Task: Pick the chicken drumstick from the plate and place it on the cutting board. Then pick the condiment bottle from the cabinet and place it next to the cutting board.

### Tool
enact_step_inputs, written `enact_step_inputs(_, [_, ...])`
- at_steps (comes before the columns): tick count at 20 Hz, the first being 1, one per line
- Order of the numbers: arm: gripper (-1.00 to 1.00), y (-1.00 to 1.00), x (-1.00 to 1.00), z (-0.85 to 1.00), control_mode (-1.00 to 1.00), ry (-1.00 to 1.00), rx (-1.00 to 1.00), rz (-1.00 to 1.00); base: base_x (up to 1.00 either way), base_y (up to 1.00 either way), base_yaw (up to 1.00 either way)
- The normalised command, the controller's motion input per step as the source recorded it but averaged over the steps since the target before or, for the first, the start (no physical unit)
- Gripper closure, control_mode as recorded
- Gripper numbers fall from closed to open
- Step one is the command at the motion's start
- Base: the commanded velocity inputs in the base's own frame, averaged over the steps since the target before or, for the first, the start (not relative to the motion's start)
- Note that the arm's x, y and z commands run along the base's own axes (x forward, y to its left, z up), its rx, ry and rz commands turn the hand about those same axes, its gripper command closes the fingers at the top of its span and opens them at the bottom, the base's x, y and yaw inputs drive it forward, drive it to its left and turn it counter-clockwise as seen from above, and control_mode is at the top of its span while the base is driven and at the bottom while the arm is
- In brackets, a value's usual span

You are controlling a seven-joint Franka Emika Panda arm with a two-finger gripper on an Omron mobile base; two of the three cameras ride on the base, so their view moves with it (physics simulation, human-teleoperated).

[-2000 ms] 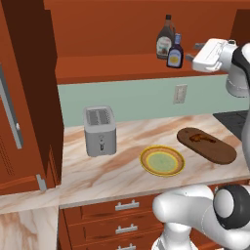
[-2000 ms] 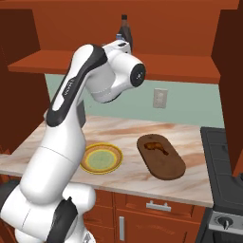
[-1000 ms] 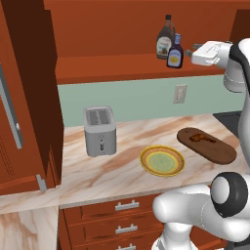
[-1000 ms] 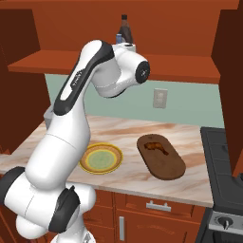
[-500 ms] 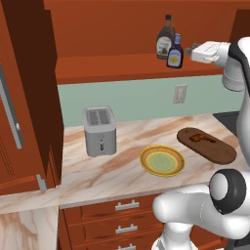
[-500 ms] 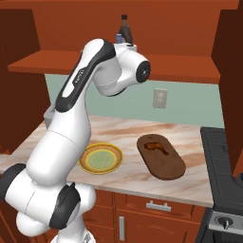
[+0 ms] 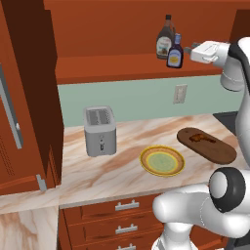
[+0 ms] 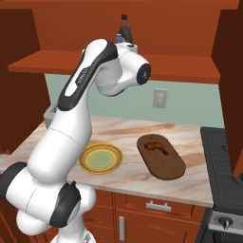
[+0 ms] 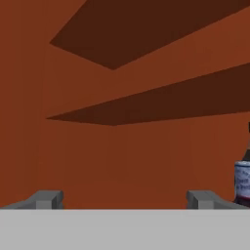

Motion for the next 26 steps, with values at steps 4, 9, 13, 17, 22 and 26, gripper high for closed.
enact_step_inputs(4, [-1.00, -0.04, 0.00, 0.00, -1.00, -0.04, 0.00, 0.00, 0.00, 0.00, 0.00])
enact_step_inputs(9, [-1.00, -0.04, 0.00, 0.00, -1.00, -0.01, 0.00, 0.00, 0.00, 0.00, 0.00])
enact_step_inputs(13, [-1.00, 0.00, 0.02, 0.00, -1.00, 0.00, 0.00, 0.00, 0.00, 0.00, 0.00])
enact_step_inputs(17, [-1.00, 0.00, 0.09, 0.00, -1.00, 0.00, 0.00, 0.00, 0.00, 0.00, 0.00])
enact_step_inputs(22, [-1.00, 0.00, 0.17, 0.00, -1.00, 0.00, 0.00, 0.00, 0.00, 0.00, 0.00])
enact_step_inputs(26, [-1.00, -0.03, 0.23, -0.01, -1.00, 0.00, 0.00, 0.00, 0.00, 0.00, 0.00])
